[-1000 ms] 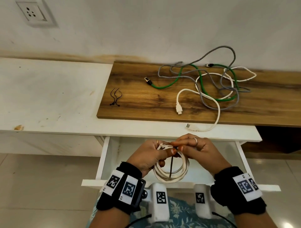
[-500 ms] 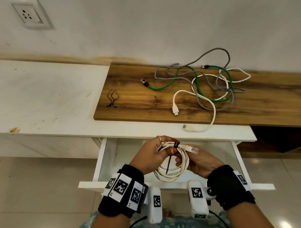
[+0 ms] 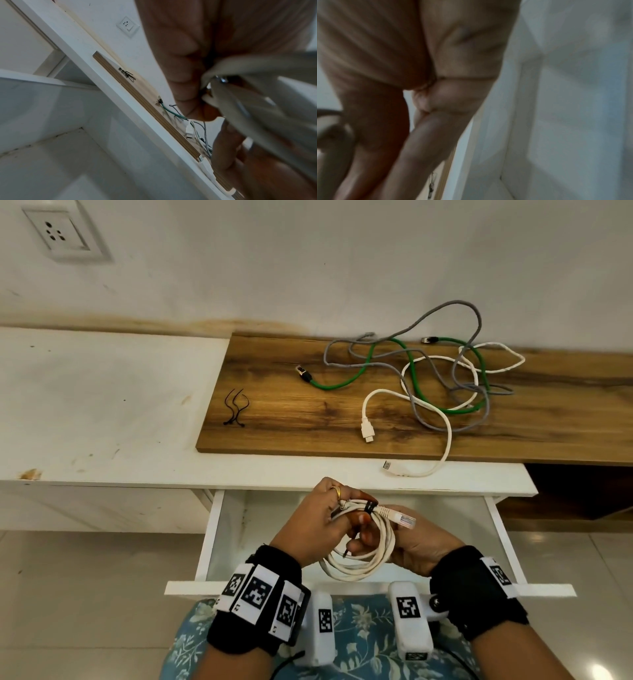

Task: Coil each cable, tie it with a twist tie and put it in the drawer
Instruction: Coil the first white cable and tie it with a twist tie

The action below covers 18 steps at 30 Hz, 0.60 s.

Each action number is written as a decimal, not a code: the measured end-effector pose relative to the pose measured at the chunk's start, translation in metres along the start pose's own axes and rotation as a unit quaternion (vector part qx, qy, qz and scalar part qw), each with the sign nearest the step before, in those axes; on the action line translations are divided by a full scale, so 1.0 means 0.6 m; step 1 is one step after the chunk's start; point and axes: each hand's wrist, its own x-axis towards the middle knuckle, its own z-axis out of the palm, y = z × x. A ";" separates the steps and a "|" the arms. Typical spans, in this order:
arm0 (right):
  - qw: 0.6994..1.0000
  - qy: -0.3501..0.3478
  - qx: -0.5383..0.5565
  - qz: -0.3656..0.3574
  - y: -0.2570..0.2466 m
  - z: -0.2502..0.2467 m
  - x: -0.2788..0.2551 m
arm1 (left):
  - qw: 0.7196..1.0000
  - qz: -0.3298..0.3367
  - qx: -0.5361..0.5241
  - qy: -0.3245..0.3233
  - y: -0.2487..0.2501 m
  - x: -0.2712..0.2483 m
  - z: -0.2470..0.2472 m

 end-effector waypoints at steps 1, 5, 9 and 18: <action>1.000 -0.003 -0.024 -0.013 0.003 -0.004 0.004 | 1.000 -0.007 0.006 -0.004 -0.001 0.000 -0.002; 0.931 0.039 -0.299 -0.206 0.012 -0.027 0.016 | 0.998 -0.060 0.001 -0.030 -0.007 -0.001 -0.003; 0.790 0.094 -0.462 -0.393 0.012 -0.033 0.020 | 0.990 -0.127 -0.053 -0.038 -0.003 0.000 0.000; 0.693 0.131 -0.495 -0.508 0.002 -0.024 0.023 | 0.957 -0.184 -0.223 0.000 -0.005 -0.002 -0.008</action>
